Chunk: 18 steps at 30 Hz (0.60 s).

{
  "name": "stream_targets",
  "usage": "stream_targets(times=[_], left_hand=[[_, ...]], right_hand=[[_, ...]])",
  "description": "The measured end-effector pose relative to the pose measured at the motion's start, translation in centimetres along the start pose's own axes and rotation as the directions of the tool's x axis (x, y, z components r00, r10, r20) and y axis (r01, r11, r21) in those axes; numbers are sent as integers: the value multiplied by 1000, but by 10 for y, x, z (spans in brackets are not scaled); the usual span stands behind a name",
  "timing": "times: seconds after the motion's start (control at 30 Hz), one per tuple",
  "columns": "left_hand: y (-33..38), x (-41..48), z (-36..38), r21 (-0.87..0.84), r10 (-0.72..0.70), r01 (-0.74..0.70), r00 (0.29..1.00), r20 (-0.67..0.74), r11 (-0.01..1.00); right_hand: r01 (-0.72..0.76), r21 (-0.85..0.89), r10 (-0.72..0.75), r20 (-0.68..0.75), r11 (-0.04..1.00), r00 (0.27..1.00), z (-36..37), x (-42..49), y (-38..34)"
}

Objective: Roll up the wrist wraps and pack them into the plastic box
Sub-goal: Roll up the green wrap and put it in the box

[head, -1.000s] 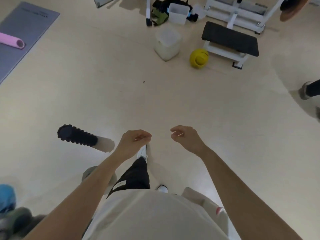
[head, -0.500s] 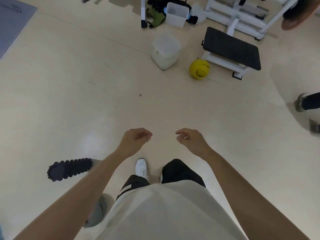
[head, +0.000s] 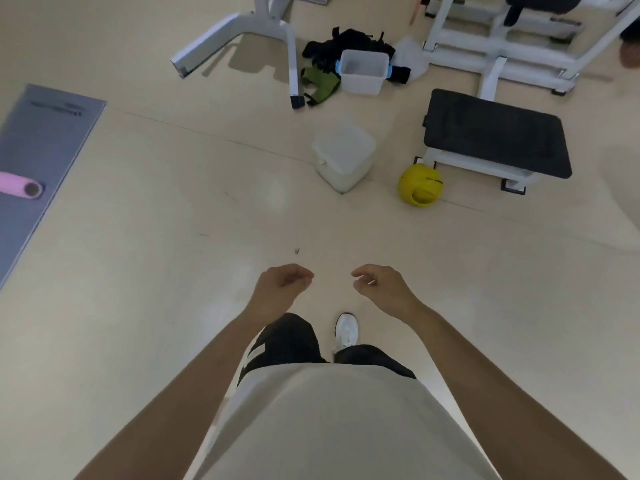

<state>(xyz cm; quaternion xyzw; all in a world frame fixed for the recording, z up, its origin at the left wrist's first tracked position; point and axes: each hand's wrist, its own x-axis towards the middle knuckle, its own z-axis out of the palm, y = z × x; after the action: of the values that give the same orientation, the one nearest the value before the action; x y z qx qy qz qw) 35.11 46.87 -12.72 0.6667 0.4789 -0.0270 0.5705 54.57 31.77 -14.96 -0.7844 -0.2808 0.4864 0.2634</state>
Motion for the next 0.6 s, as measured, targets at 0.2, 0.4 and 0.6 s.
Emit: stream_targets(times=[0.2, 0.4, 0.6], left_hand=[[65, 91, -16, -3, 3, -3, 1000, -13, 1000], [126, 222, -46, -34, 13, -13, 1000, 17, 999], [210, 358, -89, 33, 56, -61, 989, 140, 998]], right_hand=[[-20, -47, 22, 49, 999, 999, -68, 96, -46], [-66, -81, 67, 2, 994, 998, -138, 207, -101], [-89, -28, 87, -73, 996, 994, -224, 304, -163]])
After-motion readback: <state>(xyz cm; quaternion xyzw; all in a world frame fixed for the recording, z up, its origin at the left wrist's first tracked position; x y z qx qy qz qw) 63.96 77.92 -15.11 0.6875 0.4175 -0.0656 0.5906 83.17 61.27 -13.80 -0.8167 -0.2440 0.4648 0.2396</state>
